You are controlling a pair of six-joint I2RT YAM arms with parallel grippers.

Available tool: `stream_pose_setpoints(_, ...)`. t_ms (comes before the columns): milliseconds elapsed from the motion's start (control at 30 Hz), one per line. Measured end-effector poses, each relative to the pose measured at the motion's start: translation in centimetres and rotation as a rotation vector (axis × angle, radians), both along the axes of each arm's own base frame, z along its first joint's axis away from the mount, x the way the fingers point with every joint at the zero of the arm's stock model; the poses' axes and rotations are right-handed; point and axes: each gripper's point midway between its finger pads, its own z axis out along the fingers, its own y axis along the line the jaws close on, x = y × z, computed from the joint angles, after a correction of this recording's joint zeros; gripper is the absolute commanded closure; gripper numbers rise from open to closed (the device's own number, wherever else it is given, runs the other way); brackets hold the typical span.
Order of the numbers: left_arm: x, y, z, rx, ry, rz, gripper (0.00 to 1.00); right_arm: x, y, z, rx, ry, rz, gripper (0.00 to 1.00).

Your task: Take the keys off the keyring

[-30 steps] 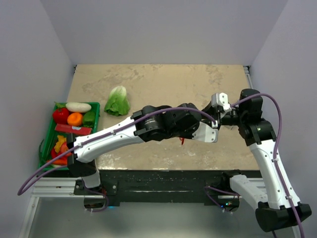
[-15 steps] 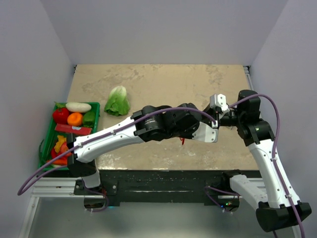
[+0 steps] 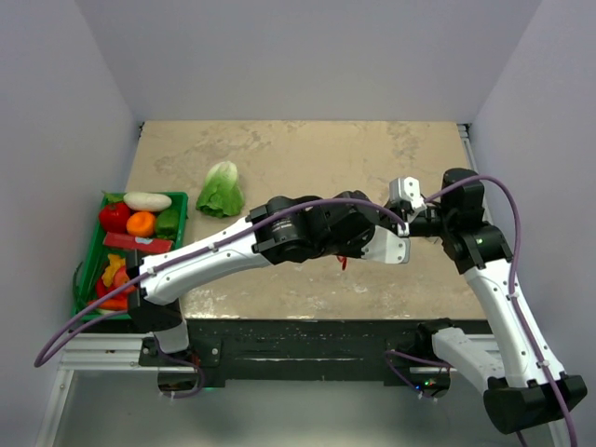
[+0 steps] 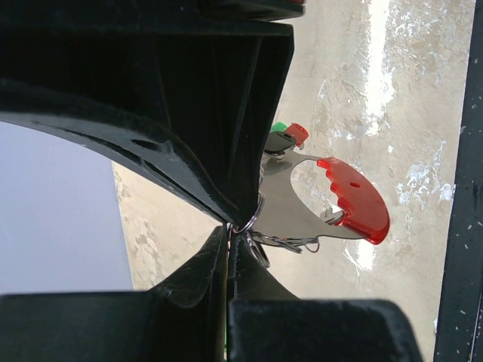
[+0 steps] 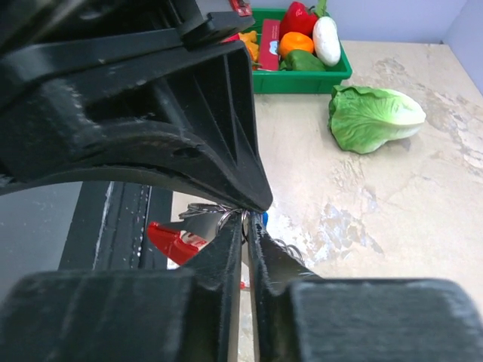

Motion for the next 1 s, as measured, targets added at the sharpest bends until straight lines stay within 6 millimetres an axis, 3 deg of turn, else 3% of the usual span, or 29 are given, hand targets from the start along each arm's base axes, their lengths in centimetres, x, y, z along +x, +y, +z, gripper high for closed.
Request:
stream_pose_setpoints(267,0.2,0.0,0.2,-0.005,-0.002,0.006,1.0,0.0,0.1,0.2,0.007,-0.009,0.009,1.0)
stream_pose_setpoints(500,0.2,0.2,1.2,-0.027,0.001,0.013,0.84,-0.2,0.3,0.9,0.04,-0.015,0.054,1.0)
stream_pose_setpoints(600,0.0,-0.3,2.7,-0.091,0.021,0.003,0.8,0.0,0.1,1.2,0.053,-0.026,0.06,1.0)
stream_pose_setpoints(700,0.4,-0.7,5.6,-0.204,0.039,-0.008,0.75,0.0,-0.2,1.4,0.071,-0.012,0.08,1.0)
stream_pose_setpoints(867,1.4,0.8,9.2,-0.335,0.061,0.004,0.74,1.4,-1.6,2.3,0.068,0.014,0.06,1.0)
stream_pose_setpoints(1000,1.3,1.8,10.5,-0.387,0.096,-0.018,0.74,2.7,-2.1,3.6,0.047,-0.05,0.063,1.0)
